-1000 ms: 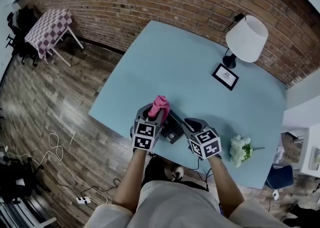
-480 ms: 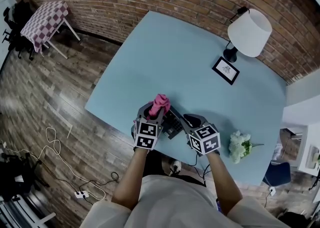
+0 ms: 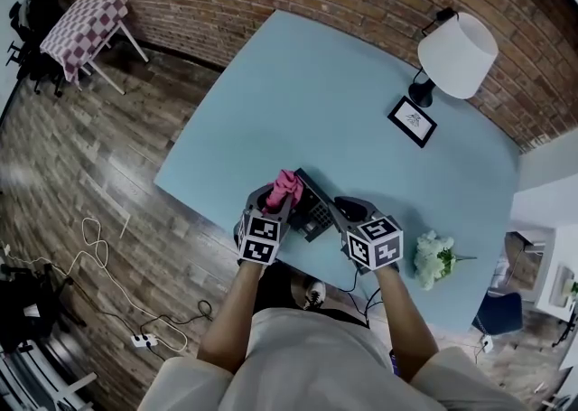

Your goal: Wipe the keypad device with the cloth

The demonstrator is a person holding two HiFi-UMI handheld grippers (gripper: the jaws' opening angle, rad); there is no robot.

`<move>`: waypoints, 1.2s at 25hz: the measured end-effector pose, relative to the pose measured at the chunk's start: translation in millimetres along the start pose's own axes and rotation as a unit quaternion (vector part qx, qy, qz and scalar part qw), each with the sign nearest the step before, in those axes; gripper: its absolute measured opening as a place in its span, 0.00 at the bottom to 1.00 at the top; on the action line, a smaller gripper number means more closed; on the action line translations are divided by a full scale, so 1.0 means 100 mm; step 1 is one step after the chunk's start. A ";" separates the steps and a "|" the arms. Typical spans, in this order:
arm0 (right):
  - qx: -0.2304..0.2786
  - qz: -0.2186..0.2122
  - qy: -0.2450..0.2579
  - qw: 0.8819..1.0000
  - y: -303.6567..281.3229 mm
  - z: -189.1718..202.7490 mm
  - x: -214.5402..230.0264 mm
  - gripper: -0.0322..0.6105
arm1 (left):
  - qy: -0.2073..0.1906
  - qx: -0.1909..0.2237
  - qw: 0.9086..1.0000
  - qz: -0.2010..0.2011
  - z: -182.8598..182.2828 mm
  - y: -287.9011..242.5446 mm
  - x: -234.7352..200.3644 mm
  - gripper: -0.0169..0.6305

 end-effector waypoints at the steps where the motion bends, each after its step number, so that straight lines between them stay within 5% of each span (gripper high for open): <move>1: 0.001 0.000 -0.001 1.000 0.00 0.00 0.00 0.19 | 0.004 -0.004 1.000 0.000 0.05 0.01 0.01 0.25; 18: 0.009 0.011 0.014 1.000 0.01 0.01 -0.01 0.19 | 0.049 -0.084 0.995 -0.004 0.78 0.17 0.06 0.25; 26: 0.011 0.008 0.021 1.000 0.17 0.05 -0.04 0.18 | 0.133 0.014 0.991 -0.013 0.13 0.41 -0.05 0.24; 30: 0.003 0.011 0.022 1.000 0.19 0.13 -0.02 0.18 | 0.131 0.059 0.990 0.005 -0.27 0.40 0.01 0.23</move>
Point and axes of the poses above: the fingertips, and each gripper's own axes: y backward along the fingers, x to its right, z out of its underside, the point moved 3 cm from there along y, backward along the fingers, and after that the axes turned 15 degrees about -y, right-handed, at the moved point
